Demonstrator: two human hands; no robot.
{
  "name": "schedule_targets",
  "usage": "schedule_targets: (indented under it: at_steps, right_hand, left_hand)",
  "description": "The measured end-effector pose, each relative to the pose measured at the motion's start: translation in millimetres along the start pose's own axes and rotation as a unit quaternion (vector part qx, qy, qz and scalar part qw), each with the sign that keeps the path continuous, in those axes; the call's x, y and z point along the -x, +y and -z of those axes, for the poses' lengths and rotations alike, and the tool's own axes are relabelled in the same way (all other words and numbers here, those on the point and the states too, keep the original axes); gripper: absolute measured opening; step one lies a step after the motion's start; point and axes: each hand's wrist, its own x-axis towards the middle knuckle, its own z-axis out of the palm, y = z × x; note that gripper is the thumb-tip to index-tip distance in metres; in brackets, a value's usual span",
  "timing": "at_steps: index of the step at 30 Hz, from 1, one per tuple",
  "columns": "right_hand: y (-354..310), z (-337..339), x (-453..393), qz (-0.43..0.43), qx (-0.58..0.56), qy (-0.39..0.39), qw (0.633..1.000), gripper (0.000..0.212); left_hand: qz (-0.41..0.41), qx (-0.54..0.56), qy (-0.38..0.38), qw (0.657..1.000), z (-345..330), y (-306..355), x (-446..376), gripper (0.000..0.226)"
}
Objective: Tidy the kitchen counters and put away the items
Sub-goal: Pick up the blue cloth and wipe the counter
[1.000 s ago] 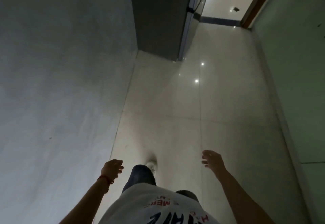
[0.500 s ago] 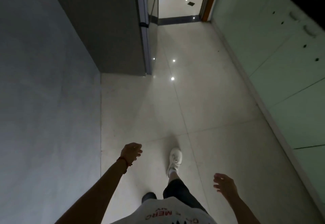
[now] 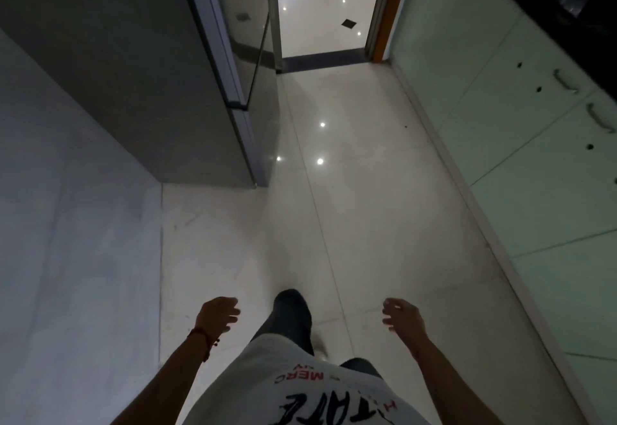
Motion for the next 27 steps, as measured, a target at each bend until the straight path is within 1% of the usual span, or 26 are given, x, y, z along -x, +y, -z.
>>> schedule_targets:
  at_steps: [2,5,9,12,16,18,21,24,27]
  right_hand:
    - [-43,-6,-37,0.017,-0.006,-0.008,1.000,0.016]
    - [-97,-13,-92,0.022,-0.005,0.001,1.000,0.021]
    - [-151,-12,-138,-0.016,-0.011,0.025,1.000,0.022]
    - [-180,-4,-165,-0.030,0.012,0.035,0.999,0.026]
    - [-206,12,-196,-0.060,0.001,0.063,0.996,0.026]
    - [-215,22,-210,-0.080,-0.017,0.073,0.994,0.026]
    - [-228,41,-240,-0.131,-0.056,0.084,0.986,0.026]
    - [-246,67,-282,-0.154,-0.081,0.088,0.981,0.027]
    - [-277,107,-326,-0.149,-0.100,0.090,0.980,0.025]
  left_hand:
    - [0.005,0.006,0.005,1.000,-1,32,-26,0.018]
    - [0.011,-0.014,0.009,1.000,-9,89,-71,0.016]
    - [0.014,-0.062,-0.007,0.998,-27,180,-124,0.014]
    - [-0.014,-0.111,-0.033,0.993,-53,259,-155,0.015]
    - [-0.061,-0.158,-0.067,0.983,-104,362,-187,0.019]
    - [-0.092,-0.183,-0.090,0.975,-137,410,-201,0.017]
    - [-0.126,-0.214,-0.119,0.961,-187,471,-224,0.014]
    - [-0.138,-0.225,-0.115,0.958,-235,519,-250,0.013]
    - [-0.120,-0.247,-0.093,0.957,-275,554,-269,0.016]
